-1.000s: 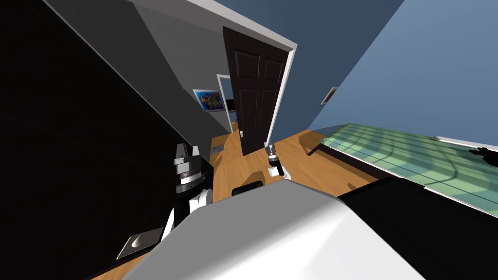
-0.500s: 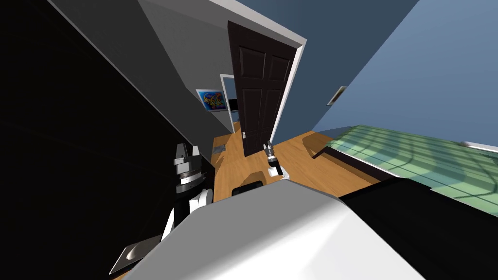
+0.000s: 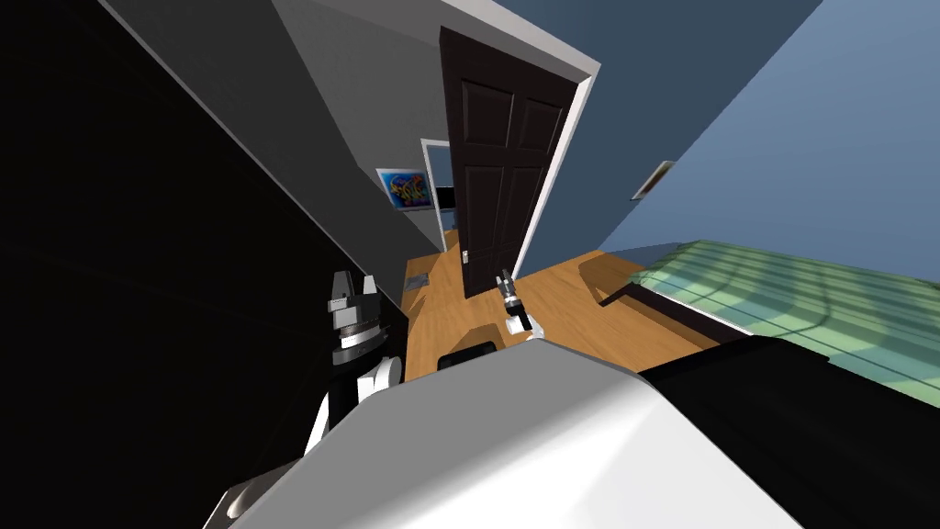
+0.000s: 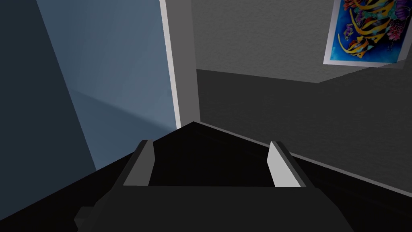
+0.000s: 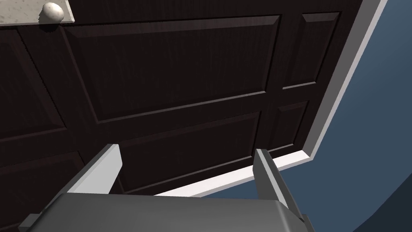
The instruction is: Pull the door open
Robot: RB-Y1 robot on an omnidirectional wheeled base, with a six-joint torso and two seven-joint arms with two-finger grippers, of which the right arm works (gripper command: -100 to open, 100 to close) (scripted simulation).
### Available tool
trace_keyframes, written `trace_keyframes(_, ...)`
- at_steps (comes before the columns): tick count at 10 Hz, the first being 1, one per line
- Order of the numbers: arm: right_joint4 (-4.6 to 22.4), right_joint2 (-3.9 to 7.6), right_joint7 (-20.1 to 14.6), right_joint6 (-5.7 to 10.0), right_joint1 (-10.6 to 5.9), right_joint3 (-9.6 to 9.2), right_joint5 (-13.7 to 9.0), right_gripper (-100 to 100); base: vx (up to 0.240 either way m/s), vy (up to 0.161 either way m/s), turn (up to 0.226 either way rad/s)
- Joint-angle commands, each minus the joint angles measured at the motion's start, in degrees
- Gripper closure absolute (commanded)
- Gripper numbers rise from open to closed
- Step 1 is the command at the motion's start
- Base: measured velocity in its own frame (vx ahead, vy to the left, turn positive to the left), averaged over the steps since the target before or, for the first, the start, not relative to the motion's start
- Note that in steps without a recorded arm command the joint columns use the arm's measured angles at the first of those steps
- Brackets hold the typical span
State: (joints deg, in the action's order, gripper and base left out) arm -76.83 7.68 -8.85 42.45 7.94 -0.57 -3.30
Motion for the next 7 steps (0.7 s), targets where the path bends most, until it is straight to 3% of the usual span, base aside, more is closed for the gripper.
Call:
trace_keyframes(1,2.15,0.34,-0.13,0.05,-0.74,0.05,0.10,-100,0.114,0.012,0.051)
trace_keyframes(7,11.38,1.19,-0.39,1.19,-4.02,0.24,0.48,-100,0.110,0.019,0.062)
